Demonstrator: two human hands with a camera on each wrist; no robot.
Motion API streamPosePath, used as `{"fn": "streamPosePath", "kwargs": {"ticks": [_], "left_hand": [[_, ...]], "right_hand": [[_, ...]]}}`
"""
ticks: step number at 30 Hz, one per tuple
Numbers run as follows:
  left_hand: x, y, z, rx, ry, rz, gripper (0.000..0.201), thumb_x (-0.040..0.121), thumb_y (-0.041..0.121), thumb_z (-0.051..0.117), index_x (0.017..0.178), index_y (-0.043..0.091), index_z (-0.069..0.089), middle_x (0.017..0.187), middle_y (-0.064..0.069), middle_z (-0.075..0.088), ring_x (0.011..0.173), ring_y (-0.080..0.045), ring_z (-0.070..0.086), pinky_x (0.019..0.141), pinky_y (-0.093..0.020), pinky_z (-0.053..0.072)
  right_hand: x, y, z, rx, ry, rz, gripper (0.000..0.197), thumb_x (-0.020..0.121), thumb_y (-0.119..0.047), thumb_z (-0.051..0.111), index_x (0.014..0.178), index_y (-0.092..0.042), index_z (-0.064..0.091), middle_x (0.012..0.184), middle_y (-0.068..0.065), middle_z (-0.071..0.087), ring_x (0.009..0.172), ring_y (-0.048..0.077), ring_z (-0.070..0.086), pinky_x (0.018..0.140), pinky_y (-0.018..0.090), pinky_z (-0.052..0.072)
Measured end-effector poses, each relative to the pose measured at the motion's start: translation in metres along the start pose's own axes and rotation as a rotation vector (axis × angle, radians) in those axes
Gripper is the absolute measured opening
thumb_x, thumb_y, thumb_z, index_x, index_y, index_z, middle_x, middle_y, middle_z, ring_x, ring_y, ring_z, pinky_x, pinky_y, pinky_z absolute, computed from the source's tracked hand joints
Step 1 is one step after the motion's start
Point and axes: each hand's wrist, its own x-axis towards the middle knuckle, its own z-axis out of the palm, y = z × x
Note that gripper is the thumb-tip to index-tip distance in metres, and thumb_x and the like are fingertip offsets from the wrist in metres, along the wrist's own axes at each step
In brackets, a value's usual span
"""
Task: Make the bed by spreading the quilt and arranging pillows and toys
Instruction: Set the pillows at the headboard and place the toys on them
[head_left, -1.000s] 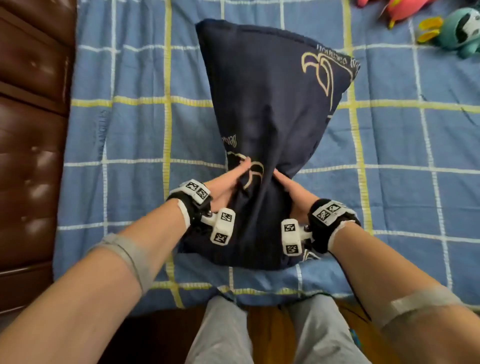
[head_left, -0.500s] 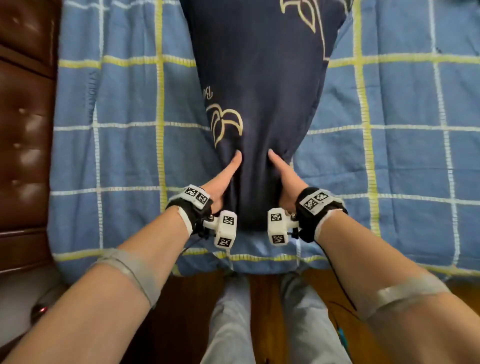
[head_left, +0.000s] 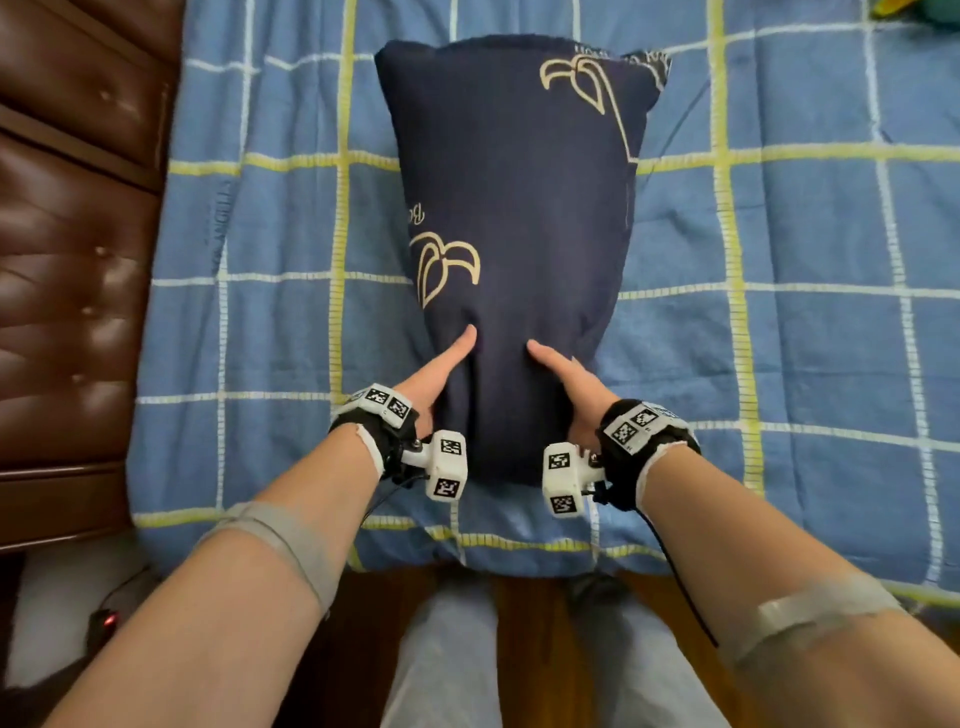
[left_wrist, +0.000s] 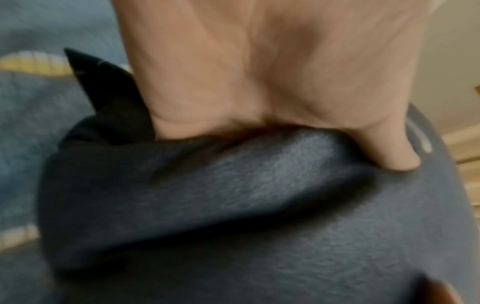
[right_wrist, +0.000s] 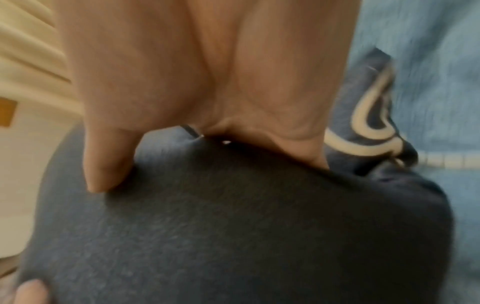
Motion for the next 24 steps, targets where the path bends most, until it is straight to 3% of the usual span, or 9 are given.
{"fn": "streamPosePath", "kwargs": {"ticks": [1, 3, 7, 10, 14, 16, 18, 20, 24], "left_hand": [[0.004, 0.001, 0.002, 0.015, -0.035, 0.0, 0.077, 0.062, 0.067, 0.074, 0.121, 0.018, 0.067, 0.119, -0.01, 0.07, 0.112, -0.027, 0.066, 0.102, -0.045, 0.046], [0.007, -0.003, -0.005, 0.054, 0.022, 0.05, 0.066, 0.072, 0.053, 0.076, 0.121, 0.01, 0.067, 0.116, -0.012, 0.071, 0.108, -0.027, 0.068, 0.1, -0.045, 0.049], [0.007, 0.006, -0.041, 0.032, 0.267, 0.326, 0.036, 0.091, 0.015, 0.065, 0.124, 0.001, 0.061, 0.118, -0.016, 0.068, 0.107, -0.029, 0.067, 0.099, -0.046, 0.05], [-0.016, 0.034, -0.074, 0.03, 0.269, 0.443, 0.028, 0.09, 0.021, 0.064, 0.117, 0.011, 0.064, 0.116, -0.012, 0.07, 0.107, -0.029, 0.066, 0.099, -0.049, 0.05], [-0.075, 0.078, -0.147, 0.093, 0.243, 0.57, 0.029, 0.088, 0.028, 0.065, 0.114, 0.015, 0.065, 0.112, -0.007, 0.071, 0.105, -0.026, 0.067, 0.097, -0.046, 0.052], [-0.106, 0.09, -0.195, 0.126, 0.251, 0.605, 0.024, 0.089, 0.03, 0.064, 0.111, 0.02, 0.065, 0.11, -0.005, 0.072, 0.104, -0.025, 0.067, 0.097, -0.044, 0.052], [-0.126, 0.099, -0.252, 0.179, 0.314, 0.605, 0.033, 0.077, 0.046, 0.068, 0.104, 0.027, 0.068, 0.109, -0.001, 0.073, 0.104, -0.024, 0.067, 0.099, -0.046, 0.05], [-0.138, 0.102, -0.3, 0.233, 0.388, 0.61, 0.05, 0.068, 0.056, 0.067, 0.108, 0.026, 0.067, 0.112, -0.001, 0.072, 0.106, -0.025, 0.066, 0.101, -0.047, 0.049], [-0.171, 0.103, -0.384, 0.291, 0.538, 0.612, 0.039, 0.094, 0.034, 0.057, 0.126, 0.012, 0.058, 0.123, -0.005, 0.064, 0.113, -0.025, 0.059, 0.105, -0.042, 0.043]], "right_hand": [[0.004, 0.001, 0.005, 0.029, -0.027, -0.032, 0.087, 0.064, -0.05, 0.088, 0.139, -0.026, 0.052, 0.129, 0.002, 0.066, 0.116, 0.025, 0.065, 0.101, 0.049, 0.049], [0.006, 0.005, 0.013, 0.022, -0.033, -0.081, 0.063, 0.071, -0.032, 0.086, 0.128, -0.018, 0.061, 0.118, 0.008, 0.072, 0.109, 0.028, 0.069, 0.095, 0.049, 0.053], [-0.004, -0.005, 0.048, -0.053, 0.174, -0.245, 0.034, 0.078, 0.001, 0.074, 0.108, -0.013, 0.066, 0.104, 0.01, 0.074, 0.099, 0.028, 0.069, 0.095, 0.046, 0.054], [-0.022, -0.029, 0.106, -0.13, 0.225, -0.352, 0.034, 0.083, 0.01, 0.064, 0.109, -0.012, 0.065, 0.099, 0.007, 0.071, 0.095, 0.026, 0.066, 0.091, 0.041, 0.054], [-0.04, -0.047, 0.201, -0.136, 0.256, -0.447, 0.026, 0.082, 0.011, 0.064, 0.09, -0.013, 0.066, 0.09, 0.009, 0.07, 0.091, 0.027, 0.065, 0.09, 0.045, 0.054], [-0.044, -0.041, 0.26, -0.116, 0.226, -0.464, 0.025, 0.082, 0.011, 0.064, 0.097, -0.009, 0.066, 0.094, 0.013, 0.07, 0.093, 0.029, 0.066, 0.089, 0.046, 0.055], [-0.042, -0.033, 0.319, -0.122, 0.204, -0.491, 0.027, 0.082, 0.01, 0.065, 0.102, -0.008, 0.066, 0.097, 0.015, 0.071, 0.094, 0.031, 0.067, 0.09, 0.049, 0.055], [-0.038, -0.024, 0.366, -0.132, 0.179, -0.513, 0.026, 0.082, 0.009, 0.065, 0.1, -0.009, 0.066, 0.097, 0.015, 0.071, 0.096, 0.032, 0.067, 0.092, 0.049, 0.055], [0.002, 0.005, 0.453, -0.239, 0.172, -0.555, 0.02, 0.078, -0.001, 0.07, 0.091, -0.017, 0.068, 0.097, 0.01, 0.073, 0.098, 0.031, 0.068, 0.094, 0.051, 0.054]]}}
